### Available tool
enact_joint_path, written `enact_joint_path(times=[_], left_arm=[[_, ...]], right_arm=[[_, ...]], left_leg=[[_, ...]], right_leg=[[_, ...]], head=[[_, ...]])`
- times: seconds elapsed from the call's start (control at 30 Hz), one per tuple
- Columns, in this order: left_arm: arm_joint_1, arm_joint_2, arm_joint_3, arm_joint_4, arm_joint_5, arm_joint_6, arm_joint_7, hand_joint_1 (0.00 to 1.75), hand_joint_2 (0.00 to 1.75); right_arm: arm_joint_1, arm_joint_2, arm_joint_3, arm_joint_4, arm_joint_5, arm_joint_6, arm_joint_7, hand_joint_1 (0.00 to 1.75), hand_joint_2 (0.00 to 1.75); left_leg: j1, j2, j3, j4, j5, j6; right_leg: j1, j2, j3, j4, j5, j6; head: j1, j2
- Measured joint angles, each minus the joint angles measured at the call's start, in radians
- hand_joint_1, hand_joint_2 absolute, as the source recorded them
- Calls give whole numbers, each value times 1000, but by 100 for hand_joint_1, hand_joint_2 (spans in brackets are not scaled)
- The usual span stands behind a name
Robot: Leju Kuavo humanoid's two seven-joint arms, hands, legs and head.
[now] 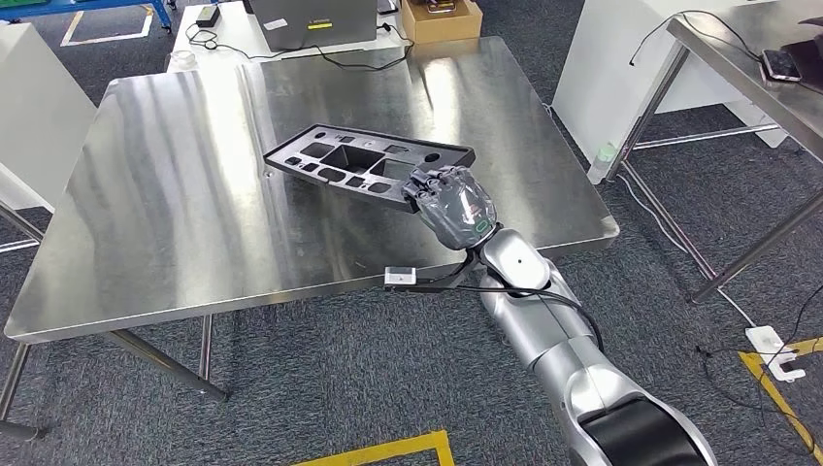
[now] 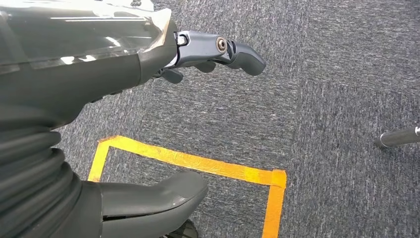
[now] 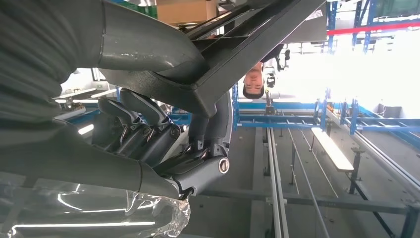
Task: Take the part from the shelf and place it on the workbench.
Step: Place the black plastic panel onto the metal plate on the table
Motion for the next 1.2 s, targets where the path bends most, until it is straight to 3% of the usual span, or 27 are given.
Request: enact_joint_path(times=[0.27, 0.4, 0.53, 0.67, 1.2], left_arm=[[0, 0, 0, 0, -1, 10, -12, 0, 175], [1, 3, 3, 0, -4, 48, -29, 0, 175], [3, 10, 9, 0, -4, 49, -6, 0, 175], [4, 14, 27, 0, 6, 61, 34, 0, 0], [4, 29, 101, 0, 10, 32, 62, 0, 0]], right_arm=[[2, -2, -14, 12, 15, 0, 9, 175, 175], [24, -8, -70, 14, 43, -1, -4, 175, 175], [54, -10, -165, 8, 52, -1, -58, 0, 0], [71, -9, -237, 0, 68, -1, -77, 0, 0], [87, -55, -311, -61, 169, -1, 102, 0, 0]], left_leg=[[0, 0, 1, 0, 0, 0], [-1, 0, 1, 0, 0, 0], [-2, 0, 1, 0, -1, 1], [-2, 0, 0, 0, -1, 1], [-3, 0, 1, 0, -1, 1]], right_leg=[[0, 0, 0, 0, 0, 0], [0, 0, 1, 0, 0, 0], [0, 0, 1, 0, 0, 0], [-1, 0, 1, 0, 0, 0], [-1, 0, 1, 0, 0, 0]], head=[[0, 0], [0, 0], [0, 0], [0, 0], [0, 0]])
